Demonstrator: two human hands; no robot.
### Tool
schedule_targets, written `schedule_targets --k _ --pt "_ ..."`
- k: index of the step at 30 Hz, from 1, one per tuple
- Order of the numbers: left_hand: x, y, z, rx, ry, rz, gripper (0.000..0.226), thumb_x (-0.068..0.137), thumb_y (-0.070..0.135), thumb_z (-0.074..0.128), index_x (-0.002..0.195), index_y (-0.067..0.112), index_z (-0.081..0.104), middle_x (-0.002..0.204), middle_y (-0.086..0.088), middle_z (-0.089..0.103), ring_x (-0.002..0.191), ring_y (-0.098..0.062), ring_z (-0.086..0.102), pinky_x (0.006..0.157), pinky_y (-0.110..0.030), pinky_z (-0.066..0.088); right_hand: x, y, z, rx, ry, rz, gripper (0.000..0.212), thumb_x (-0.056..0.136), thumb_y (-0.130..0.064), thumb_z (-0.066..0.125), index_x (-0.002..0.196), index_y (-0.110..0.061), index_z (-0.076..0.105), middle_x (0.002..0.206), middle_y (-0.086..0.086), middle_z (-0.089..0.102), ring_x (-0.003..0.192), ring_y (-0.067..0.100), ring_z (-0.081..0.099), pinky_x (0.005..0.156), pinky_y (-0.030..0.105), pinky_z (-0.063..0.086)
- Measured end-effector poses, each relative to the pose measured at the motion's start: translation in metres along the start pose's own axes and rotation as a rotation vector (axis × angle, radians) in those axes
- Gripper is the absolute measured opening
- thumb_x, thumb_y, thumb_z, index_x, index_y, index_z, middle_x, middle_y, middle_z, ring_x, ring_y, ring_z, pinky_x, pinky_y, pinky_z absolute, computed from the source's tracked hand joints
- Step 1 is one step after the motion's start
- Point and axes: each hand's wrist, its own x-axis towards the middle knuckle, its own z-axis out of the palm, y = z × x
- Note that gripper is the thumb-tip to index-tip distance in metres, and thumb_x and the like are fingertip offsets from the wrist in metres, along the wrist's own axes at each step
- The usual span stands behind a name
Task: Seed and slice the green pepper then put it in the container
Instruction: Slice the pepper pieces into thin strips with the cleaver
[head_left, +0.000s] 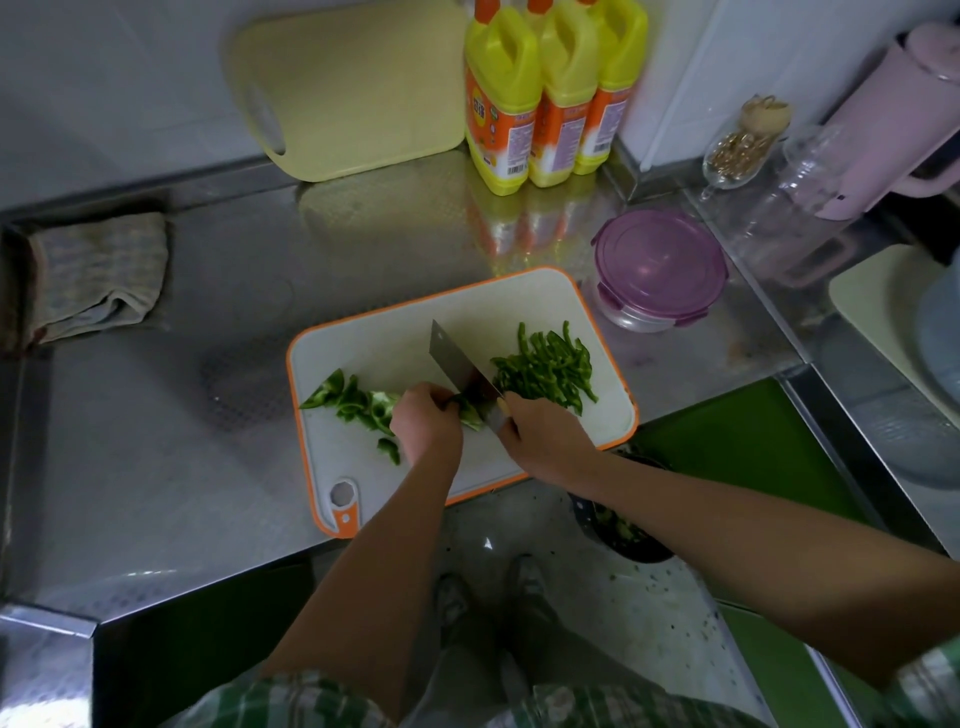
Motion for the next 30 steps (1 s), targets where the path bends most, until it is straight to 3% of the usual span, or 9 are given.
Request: schedule_targets --k 5,9,13,16,20,30 --pt "0.001 -0.001 0.001 -0.006 0.005 -0.004 0.014 0.087 0.01 0.067 0.099 0.013 0.075 0.1 -0.007 0.073 0.096 -0.025 0.065 0.079 -0.029 0.047 0.001 0.003 0.007 0.006 0.003 0.011 0.011 0.098 -0.019 0.041 0.089 -0.012 0.04 0.063 -0.002 0.039 0.06 0.019 0.044 0.047 0.026 0.024" --pt "0.001 -0.002 0.0 0.012 -0.012 0.034 0.015 0.088 0.011 0.066 0.101 0.012 0.074 0.101 -0.008 0.073 0.096 -0.026 0.065 0.077 -0.03 0.049 0.01 -0.001 0.016 -0.054 0.03 0.006 0.018 0.099 -0.021 0.04 0.108 -0.007 0.047 0.062 -0.003 0.036 0.062 0.023 0.046 0.054 0.029 0.032" --pt "-0.004 -0.005 -0.001 0.024 0.0 0.084 0.017 0.09 0.011 0.061 0.104 0.01 0.071 0.102 -0.007 0.072 0.096 -0.026 0.064 0.075 -0.029 0.046 0.016 -0.004 0.02 -0.086 0.082 -0.008 0.025 0.099 -0.021 0.039 0.119 -0.009 0.047 0.064 -0.001 0.043 0.058 0.023 0.046 0.045 0.028 0.024" --pt "-0.007 -0.008 0.0 0.013 0.016 0.073 0.015 0.091 0.011 0.06 0.103 0.011 0.068 0.1 -0.007 0.07 0.095 -0.026 0.063 0.072 -0.028 0.042 0.017 0.002 0.019 -0.003 0.104 0.008 0.021 0.099 -0.021 0.04 0.112 -0.009 0.05 0.064 0.002 0.049 0.055 0.021 0.048 0.048 0.029 0.03" --pt "-0.005 -0.006 0.001 -0.053 0.004 -0.022 0.013 0.089 0.014 0.065 0.101 0.013 0.068 0.098 -0.006 0.071 0.092 -0.024 0.066 0.077 -0.033 0.053 0.012 0.002 0.011 0.06 0.172 -0.004 0.013 0.097 -0.018 0.043 0.101 -0.007 0.05 0.057 -0.003 0.041 0.047 0.012 0.04 0.044 0.027 0.025" --pt "0.0 -0.002 0.004 -0.093 0.0 -0.114 0.015 0.087 0.015 0.068 0.101 0.013 0.072 0.099 -0.007 0.073 0.095 -0.026 0.066 0.084 -0.035 0.054 0.004 -0.002 0.0 -0.01 0.06 -0.027 0.016 0.099 -0.022 0.039 0.1 -0.009 0.048 0.06 -0.004 0.038 0.05 0.012 0.037 0.045 0.024 0.021"
